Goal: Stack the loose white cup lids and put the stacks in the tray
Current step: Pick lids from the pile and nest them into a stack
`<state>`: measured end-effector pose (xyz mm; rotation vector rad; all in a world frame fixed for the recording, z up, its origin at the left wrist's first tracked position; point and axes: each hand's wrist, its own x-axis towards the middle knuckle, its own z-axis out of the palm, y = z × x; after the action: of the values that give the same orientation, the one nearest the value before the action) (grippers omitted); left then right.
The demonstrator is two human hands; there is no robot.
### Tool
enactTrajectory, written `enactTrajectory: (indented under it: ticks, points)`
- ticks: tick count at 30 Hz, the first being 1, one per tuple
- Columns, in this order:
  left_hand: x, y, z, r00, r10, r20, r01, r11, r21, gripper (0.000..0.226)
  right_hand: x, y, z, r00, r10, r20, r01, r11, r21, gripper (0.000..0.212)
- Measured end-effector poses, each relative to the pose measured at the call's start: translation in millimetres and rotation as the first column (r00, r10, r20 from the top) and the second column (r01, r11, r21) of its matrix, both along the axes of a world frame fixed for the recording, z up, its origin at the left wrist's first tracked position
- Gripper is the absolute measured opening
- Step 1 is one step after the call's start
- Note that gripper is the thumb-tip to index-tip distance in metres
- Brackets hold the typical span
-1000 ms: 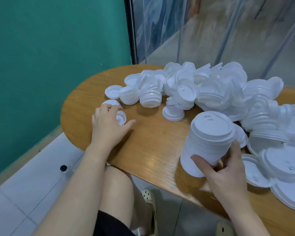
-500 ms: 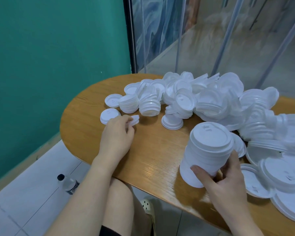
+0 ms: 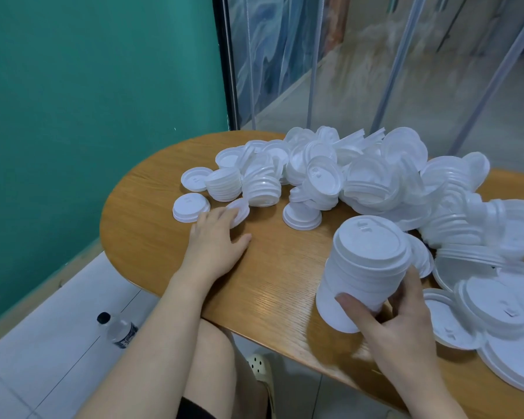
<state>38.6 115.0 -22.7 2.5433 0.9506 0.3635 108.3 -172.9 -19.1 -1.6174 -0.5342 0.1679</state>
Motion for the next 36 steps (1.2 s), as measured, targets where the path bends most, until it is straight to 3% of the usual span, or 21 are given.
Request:
enactTrajectory:
  ticks: [3, 6, 8, 13, 16, 19, 22, 27, 30, 36]
  points:
    - [-1.1, 6.0, 4.0, 0.981, 0.070, 0.180, -0.062, 0.997, -0.048, 0.006, -0.7, 0.4, 1.9, 1.000, -0.007, -0.010, 0.007, 1.000, -0.010, 0.083]
    - [-7.5, -0.2, 9.1, 0.938, 0.123, 0.324, -0.084, 0.988, -0.133, 0.002, -1.2, 1.7, 3.1, 1.000, -0.008, 0.000, 0.008, 1.000, -0.010, 0.084]
    - [-10.1, -9.7, 16.6, 0.884, 0.132, 0.448, -0.039, 0.977, -0.210, 0.013, -1.7, 1.6, 2.9, 1.000, -0.010, -0.004, 0.010, 1.000, -0.004, 0.085]
    - [-1.6, -49.3, 69.6, 0.698, 0.044, 0.715, 0.266, 0.911, -0.316, 0.034, -0.7, 0.4, 0.8, 1.000, -0.013, 0.024, 0.014, 1.000, -0.013, 0.091]
    - [5.2, -77.2, 99.0, 0.612, -0.018, 0.790, 0.520, 0.762, -0.386, 0.027, 0.2, 0.7, 0.3, 1.000, -0.012, 0.021, 0.012, 1.000, -0.016, 0.090]
    - [10.0, -95.2, 108.8, 0.607, -0.028, 0.794, 0.662, 0.571, -0.486, 0.021, 0.8, 0.3, -2.2, 1.000, -0.024, 0.020, 0.024, 1.000, -0.018, 0.089]
    - [17.4, -109.1, 107.1, 0.672, -0.086, 0.735, 0.674, 0.482, -0.560, 0.023, 0.2, 0.8, -3.4, 0.999, -0.010, 0.030, 0.011, 1.000, -0.015, 0.086]
    - [29.5, -118.7, 96.5, 0.777, -0.207, 0.594, 0.580, 0.601, -0.550, 0.023, -0.5, 1.8, -0.8, 0.999, 0.003, 0.040, -0.003, 1.000, -0.005, 0.081]
    - [32.2, -118.1, 93.6, 0.817, -0.200, 0.541, 0.531, 0.628, -0.569, 0.031, -0.5, 1.8, -1.4, 1.000, 0.012, 0.020, -0.012, 1.000, 0.017, 0.087]
    - [37.4, -120.8, 88.2, 0.834, -0.179, 0.522, 0.503, 0.639, -0.582, 0.016, -0.6, 1.8, -1.7, 1.000, 0.004, 0.018, -0.004, 1.000, 0.009, 0.087]
